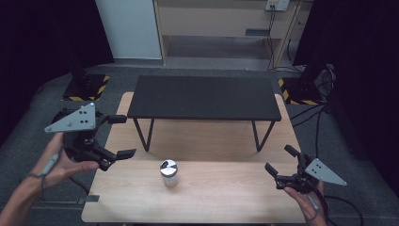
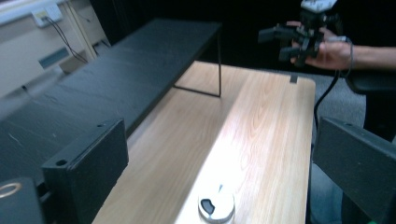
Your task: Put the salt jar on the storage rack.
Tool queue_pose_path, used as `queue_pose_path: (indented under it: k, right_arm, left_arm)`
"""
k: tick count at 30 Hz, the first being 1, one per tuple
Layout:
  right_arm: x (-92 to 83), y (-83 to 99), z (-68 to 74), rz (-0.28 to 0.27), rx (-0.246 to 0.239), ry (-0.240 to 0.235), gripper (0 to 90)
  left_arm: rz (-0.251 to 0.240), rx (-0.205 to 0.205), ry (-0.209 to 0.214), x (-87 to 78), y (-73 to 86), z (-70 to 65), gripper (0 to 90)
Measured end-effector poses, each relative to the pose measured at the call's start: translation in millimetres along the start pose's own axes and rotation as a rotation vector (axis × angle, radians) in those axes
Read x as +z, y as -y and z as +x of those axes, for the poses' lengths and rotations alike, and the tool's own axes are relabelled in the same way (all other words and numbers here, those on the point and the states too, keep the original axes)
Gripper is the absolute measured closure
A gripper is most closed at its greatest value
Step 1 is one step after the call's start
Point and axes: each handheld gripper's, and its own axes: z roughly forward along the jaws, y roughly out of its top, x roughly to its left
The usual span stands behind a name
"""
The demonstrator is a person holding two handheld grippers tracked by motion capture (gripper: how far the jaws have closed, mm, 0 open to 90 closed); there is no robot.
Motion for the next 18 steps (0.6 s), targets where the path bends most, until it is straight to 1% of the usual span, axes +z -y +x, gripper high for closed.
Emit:
queue_pose_path:
  k: [1, 2, 3, 4, 5, 6, 8, 9, 10, 11, 12, 13, 14, 15, 17, 18]
  right_arm:
    - [0.0, 0.0, 0.0, 0.000, 0.000, 0.000, 0.3]
    - [0.0, 0.1, -0.1, 0.000, 0.001, 0.000, 0.3]
    - [0.0, 0.1, 0.0, 0.000, 0.001, 0.001, 0.3]
    - [0.0, 0.1, 0.0, 0.000, 0.001, 0.001, 0.3]
    - [-0.1, 0.2, -0.1, 0.000, 0.002, 0.002, 0.3]
    - [-0.1, 0.2, 0.0, 0.001, 0.003, 0.003, 0.3]
    - [0.1, 0.1, -0.3, 0.005, 0.006, 0.002, 0.3]
    - [0.2, 0.1, -0.4, 0.006, 0.005, 0.001, 0.3]
    - [0.3, 0.1, -0.5, 0.008, 0.005, 0.000, 0.3]
    - [0.4, 0.1, -0.5, 0.007, 0.005, -0.001, 0.3]
    - [0.5, 0.1, -0.4, 0.007, 0.005, -0.001, 0.3]
    - [0.5, 0.1, -0.4, 0.008, 0.004, -0.001, 0.3]
    - [0.5, 0.1, -0.4, 0.008, 0.004, -0.001, 0.3]
    - [0.6, 0.2, -0.5, 0.008, 0.004, -0.001, 0.3]
    - [0.8, 0.3, -0.6, 0.008, 0.005, -0.002, 0.3]
    - [0.9, 0.3, -0.6, 0.010, 0.004, -0.003, 0.3]
  left_arm:
    - [0.000, 0.000, 0.000, 0.0, 0.0, 0.0, 2.7]
    - [0.010, 0.001, 0.009, 3.3, 2.7, 2.2, 2.7]
    - [0.035, 0.013, 0.022, 10.8, 8.7, 6.1, 2.7]
    - [0.035, 0.013, 0.022, 10.8, 8.7, 6.1, 2.7]
    - [0.080, 0.026, 0.023, 19.7, 12.2, 8.3, 2.7]
    - [0.080, 0.026, 0.023, 19.7, 12.2, 8.3, 2.8]
    - [0.109, 0.022, 0.049, 28.8, 18.1, 13.4, 3.1]
    - [0.129, 0.017, 0.063, 37.5, 24.8, 16.7, 3.2]
    - [0.149, 0.023, 0.066, 41.9, 26.4, 17.6, 3.2]
    - [0.149, 0.023, 0.066, 41.9, 26.4, 17.6, 3.4]
    - [0.182, 0.043, 0.078, 50.0, 29.4, 19.2, 4.0]
    - [0.189, 0.046, 0.084, 53.7, 31.8, 20.1, 4.5]
    - [0.189, 0.046, 0.084, 53.7, 31.8, 20.1, 4.8]
    - [0.190, 0.043, 0.104, 60.5, 38.2, 23.7, 5.4]
    - [0.198, 0.039, 0.109, 67.2, 43.7, 26.6, 7.0]
    - [0.198, 0.039, 0.109, 67.2, 43.7, 26.6, 6.8]
